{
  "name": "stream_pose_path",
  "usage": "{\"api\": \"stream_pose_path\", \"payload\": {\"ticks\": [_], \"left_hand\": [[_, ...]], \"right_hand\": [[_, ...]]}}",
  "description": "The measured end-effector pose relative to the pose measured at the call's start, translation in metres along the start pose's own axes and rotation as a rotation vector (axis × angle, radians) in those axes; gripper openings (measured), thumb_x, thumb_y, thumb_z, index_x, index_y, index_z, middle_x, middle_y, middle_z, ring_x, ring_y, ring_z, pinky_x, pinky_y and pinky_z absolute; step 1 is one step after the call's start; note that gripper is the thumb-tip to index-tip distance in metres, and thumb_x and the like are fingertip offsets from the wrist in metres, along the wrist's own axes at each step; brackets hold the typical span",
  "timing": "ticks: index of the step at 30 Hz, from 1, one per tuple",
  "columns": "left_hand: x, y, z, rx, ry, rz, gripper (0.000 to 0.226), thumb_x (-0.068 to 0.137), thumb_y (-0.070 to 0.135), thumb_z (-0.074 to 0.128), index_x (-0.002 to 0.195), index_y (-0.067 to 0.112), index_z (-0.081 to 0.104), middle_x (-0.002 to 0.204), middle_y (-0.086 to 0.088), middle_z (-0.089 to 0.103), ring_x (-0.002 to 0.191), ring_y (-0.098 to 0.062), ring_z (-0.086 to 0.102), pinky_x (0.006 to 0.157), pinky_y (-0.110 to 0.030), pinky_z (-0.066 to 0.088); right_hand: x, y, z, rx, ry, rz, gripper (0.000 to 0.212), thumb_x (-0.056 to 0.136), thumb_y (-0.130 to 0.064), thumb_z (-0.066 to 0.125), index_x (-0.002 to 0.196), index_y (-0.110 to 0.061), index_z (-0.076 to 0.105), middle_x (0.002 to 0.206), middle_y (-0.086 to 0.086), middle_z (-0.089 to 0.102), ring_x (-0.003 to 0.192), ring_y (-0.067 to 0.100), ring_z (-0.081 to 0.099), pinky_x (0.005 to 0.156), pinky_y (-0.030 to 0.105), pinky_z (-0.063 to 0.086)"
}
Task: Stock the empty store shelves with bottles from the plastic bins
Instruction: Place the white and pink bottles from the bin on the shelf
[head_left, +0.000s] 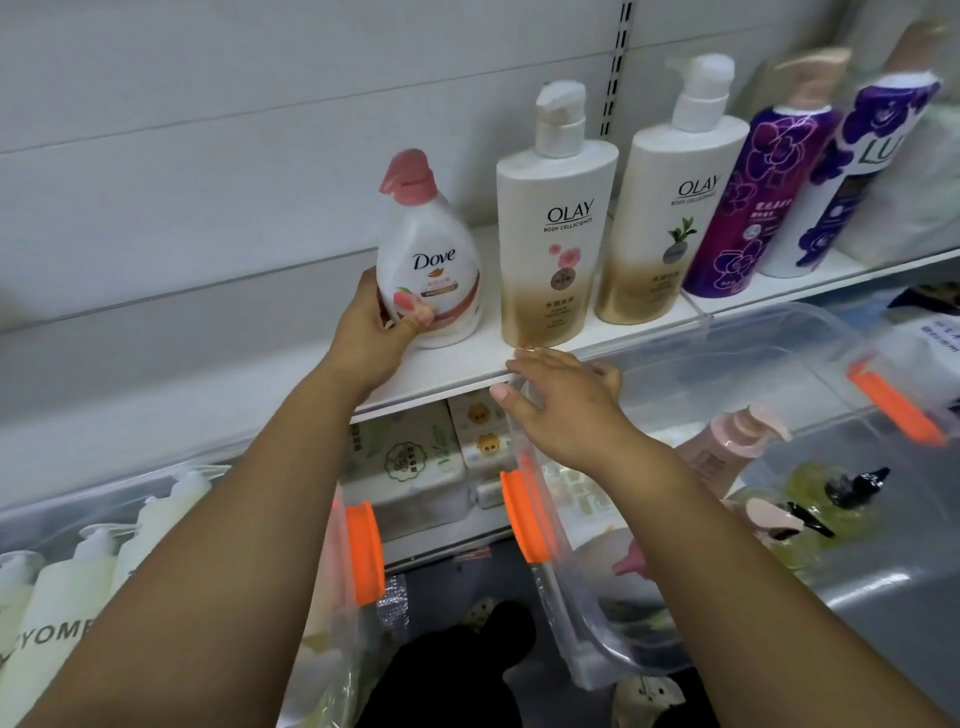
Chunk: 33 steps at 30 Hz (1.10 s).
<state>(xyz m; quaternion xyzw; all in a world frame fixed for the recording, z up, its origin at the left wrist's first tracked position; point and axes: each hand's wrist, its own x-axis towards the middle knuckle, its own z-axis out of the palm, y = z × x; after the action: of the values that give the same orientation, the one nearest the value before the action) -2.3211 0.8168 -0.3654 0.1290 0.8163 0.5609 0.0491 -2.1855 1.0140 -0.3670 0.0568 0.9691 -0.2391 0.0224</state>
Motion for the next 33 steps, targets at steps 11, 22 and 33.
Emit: {"api": "stream_pose_path", "payload": {"ticks": [11, 22, 33], "left_hand": [[0.014, -0.003, 0.011, -0.093, 0.059, -0.075, 0.052, 0.092, 0.029, 0.071, 0.136, 0.016, 0.047, 0.129, 0.001, 0.063, 0.12, -0.017, 0.059, 0.104, -0.034, 0.048], [-0.088, 0.07, 0.065, 0.085, 0.397, -0.149, 0.033, 0.096, 0.03, 0.064, 0.118, 0.006, 0.065, 0.106, -0.003, 0.07, 0.101, -0.018, 0.065, 0.087, -0.026, 0.049], [-0.183, 0.082, 0.143, 0.564, -0.651, 0.027, 0.062, 0.069, 0.046, 0.087, 0.121, 0.021, 0.065, 0.116, 0.004, 0.068, 0.107, -0.013, 0.063, 0.095, -0.035, 0.051]], "right_hand": [[-0.007, 0.006, -0.014, 0.466, 0.015, 0.067, 0.047, 0.097, -0.053, 0.054, 0.138, -0.029, 0.058, 0.148, -0.014, 0.05, 0.142, 0.006, 0.037, 0.121, 0.04, 0.022], [-0.093, 0.061, -0.075, 0.681, 0.036, 0.095, 0.026, 0.092, -0.046, 0.066, 0.107, -0.027, 0.075, 0.105, -0.013, 0.076, 0.104, 0.0, 0.067, 0.092, 0.022, 0.048], [-0.148, 0.116, -0.067, 0.382, -0.075, 0.095, 0.045, 0.074, -0.044, 0.085, 0.113, -0.025, 0.073, 0.11, -0.016, 0.069, 0.106, -0.003, 0.063, 0.089, 0.011, 0.046]]}}
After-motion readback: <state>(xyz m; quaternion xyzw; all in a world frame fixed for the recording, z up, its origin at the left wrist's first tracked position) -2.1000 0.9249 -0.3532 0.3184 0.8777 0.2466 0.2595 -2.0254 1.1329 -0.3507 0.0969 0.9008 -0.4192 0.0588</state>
